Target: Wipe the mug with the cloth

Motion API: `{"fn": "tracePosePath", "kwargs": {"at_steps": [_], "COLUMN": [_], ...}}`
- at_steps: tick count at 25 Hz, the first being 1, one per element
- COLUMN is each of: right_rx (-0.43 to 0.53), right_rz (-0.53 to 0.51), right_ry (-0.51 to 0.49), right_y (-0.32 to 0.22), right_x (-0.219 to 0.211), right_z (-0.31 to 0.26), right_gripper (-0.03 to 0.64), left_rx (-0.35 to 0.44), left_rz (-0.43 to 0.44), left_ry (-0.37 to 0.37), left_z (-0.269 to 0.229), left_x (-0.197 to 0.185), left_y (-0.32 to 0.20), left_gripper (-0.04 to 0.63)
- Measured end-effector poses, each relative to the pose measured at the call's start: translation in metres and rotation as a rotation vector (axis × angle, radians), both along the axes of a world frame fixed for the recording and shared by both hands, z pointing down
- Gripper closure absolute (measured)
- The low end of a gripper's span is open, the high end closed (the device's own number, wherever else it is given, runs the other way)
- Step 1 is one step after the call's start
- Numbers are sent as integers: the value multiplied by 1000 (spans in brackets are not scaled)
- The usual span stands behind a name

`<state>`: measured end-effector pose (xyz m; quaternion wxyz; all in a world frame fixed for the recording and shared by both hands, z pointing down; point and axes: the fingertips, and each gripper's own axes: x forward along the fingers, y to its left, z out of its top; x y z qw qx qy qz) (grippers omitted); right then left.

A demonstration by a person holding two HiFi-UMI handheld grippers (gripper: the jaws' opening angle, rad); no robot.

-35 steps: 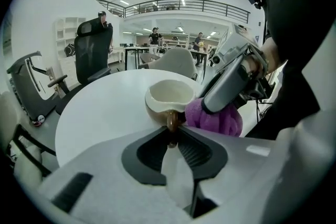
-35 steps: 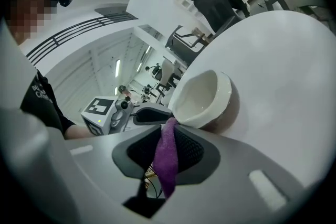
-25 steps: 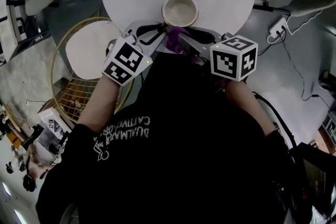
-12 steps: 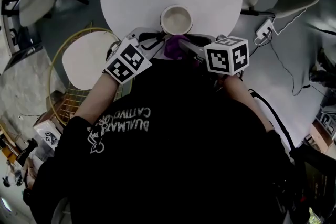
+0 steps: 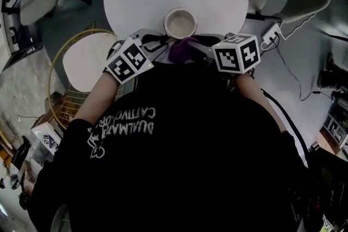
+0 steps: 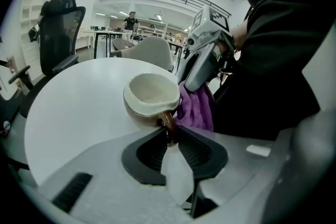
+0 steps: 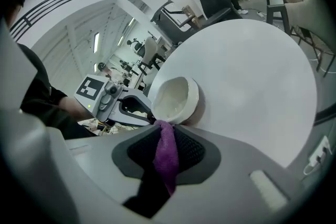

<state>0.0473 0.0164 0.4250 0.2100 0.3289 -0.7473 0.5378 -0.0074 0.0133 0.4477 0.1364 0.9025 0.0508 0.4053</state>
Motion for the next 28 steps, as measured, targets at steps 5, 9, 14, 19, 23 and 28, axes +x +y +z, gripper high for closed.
{"fn": "tracePosePath", "kwargs": {"at_steps": [5,9,14,19,23,28], "right_rx": [8,11,16,10,17,24], "right_rz": [-32,-39,-30,-24,-17,4], "right_ry": [26,35,49,49,59,72], "right_y": [2,3,0,-3,-2,-4], "right_x": [7,10,11,14,13,20], "right_z": [0,1,0,5,0,2], "right_gripper": [535,535,535,535,535,535], "left_rx": [1,4,1,0,3,3], "left_rz": [11,20,28,25,25,23], "left_ry": [-15,-25,-27,-29,-26,-27], "left_z": [2,3,2,7,2,2], "left_x": [0,0,-2,-1,-3,-1], "left_y": [4,6,4,2,3,3], "left_gripper": [528,528,528,528,528,528]}}
